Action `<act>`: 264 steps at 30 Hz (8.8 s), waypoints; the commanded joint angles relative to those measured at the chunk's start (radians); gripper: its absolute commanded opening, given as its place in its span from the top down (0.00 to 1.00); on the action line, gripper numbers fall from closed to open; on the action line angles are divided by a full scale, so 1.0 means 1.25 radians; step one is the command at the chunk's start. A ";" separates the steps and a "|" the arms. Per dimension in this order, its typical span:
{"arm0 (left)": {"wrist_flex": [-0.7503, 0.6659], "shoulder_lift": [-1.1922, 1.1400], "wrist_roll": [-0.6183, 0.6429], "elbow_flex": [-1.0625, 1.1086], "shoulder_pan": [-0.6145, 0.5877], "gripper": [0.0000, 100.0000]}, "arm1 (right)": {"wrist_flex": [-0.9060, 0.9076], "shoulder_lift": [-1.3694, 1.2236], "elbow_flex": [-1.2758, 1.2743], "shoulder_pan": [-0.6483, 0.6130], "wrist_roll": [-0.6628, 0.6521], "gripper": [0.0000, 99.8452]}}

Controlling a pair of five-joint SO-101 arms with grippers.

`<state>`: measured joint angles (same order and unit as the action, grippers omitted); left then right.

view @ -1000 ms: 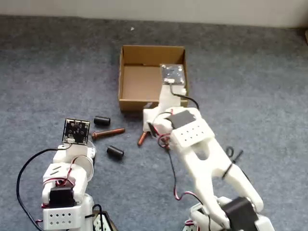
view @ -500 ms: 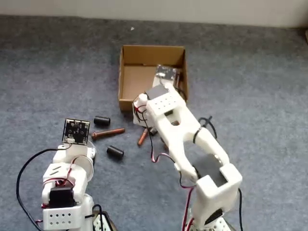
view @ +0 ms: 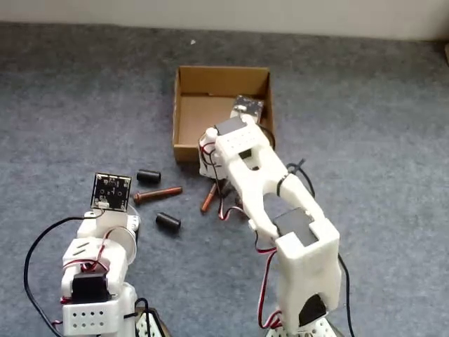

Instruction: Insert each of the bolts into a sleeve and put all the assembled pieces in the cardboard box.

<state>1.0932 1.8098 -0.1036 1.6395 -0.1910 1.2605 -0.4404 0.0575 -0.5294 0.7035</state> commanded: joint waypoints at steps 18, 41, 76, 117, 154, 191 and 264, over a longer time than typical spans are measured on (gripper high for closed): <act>-0.002 0.007 -0.009 -0.003 -0.012 0.89 | 0.105 -0.030 0.074 -0.033 -0.001 0.97; -0.002 0.007 -0.009 -0.002 -0.012 0.89 | 0.165 -0.152 0.074 -0.044 -0.004 0.97; -0.002 0.007 -0.082 -0.007 -0.012 0.89 | -0.107 1.059 -0.675 0.090 -0.292 0.99; 0.085 -1.506 0.071 -1.120 0.467 0.79 | -0.512 1.285 -1.032 0.477 -0.286 0.99; 0.234 -1.749 0.079 -1.377 0.520 1.00 | -0.489 1.285 -1.030 0.425 -0.291 0.99; -0.358 -0.316 0.266 -0.408 0.319 1.00 | -0.400 1.810 -1.301 -0.181 -0.566 0.99; -0.004 0.009 0.037 -0.285 0.304 0.95 | -0.596 1.803 -1.421 -0.074 -0.636 0.99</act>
<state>0.9920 1.8098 0.0529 1.3265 0.2279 0.5363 1.8105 -1.6763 -0.6567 -0.0928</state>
